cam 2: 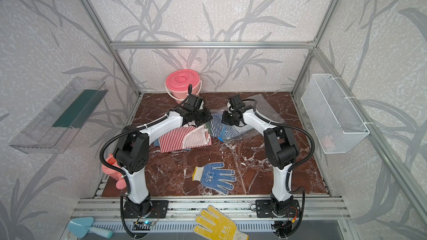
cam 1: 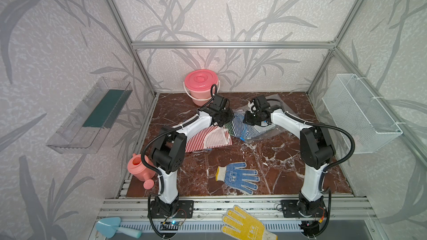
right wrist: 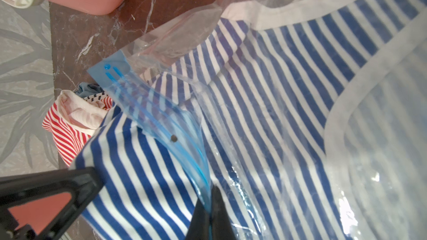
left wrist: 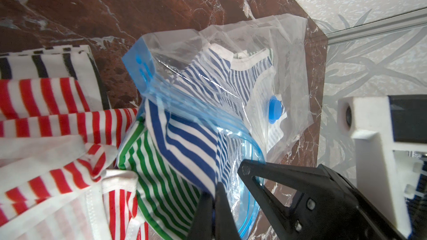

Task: Take the tank top out of the vacuum bag
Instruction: Take out the tank top from the vacuum bag.

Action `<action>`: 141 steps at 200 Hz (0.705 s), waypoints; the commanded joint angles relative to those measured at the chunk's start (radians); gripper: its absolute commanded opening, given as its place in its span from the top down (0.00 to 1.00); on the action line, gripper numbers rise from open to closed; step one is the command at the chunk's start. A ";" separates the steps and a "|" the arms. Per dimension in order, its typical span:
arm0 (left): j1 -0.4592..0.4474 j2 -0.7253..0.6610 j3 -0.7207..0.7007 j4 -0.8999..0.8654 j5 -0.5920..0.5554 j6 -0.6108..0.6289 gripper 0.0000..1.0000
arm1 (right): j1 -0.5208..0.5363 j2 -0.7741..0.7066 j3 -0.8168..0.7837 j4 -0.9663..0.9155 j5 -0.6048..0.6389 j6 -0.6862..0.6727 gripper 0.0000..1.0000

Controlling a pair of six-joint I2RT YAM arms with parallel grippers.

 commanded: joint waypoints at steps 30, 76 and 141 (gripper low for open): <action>-0.027 -0.053 0.020 0.034 0.042 0.002 1.00 | -0.006 0.034 0.076 -0.044 0.000 0.006 1.00; -0.028 -0.095 0.026 -0.012 -0.008 0.056 1.00 | -0.007 0.040 0.067 -0.049 0.012 0.008 1.00; -0.010 -0.116 0.020 -0.028 -0.034 0.085 1.00 | -0.009 0.022 0.018 -0.036 0.016 0.000 1.00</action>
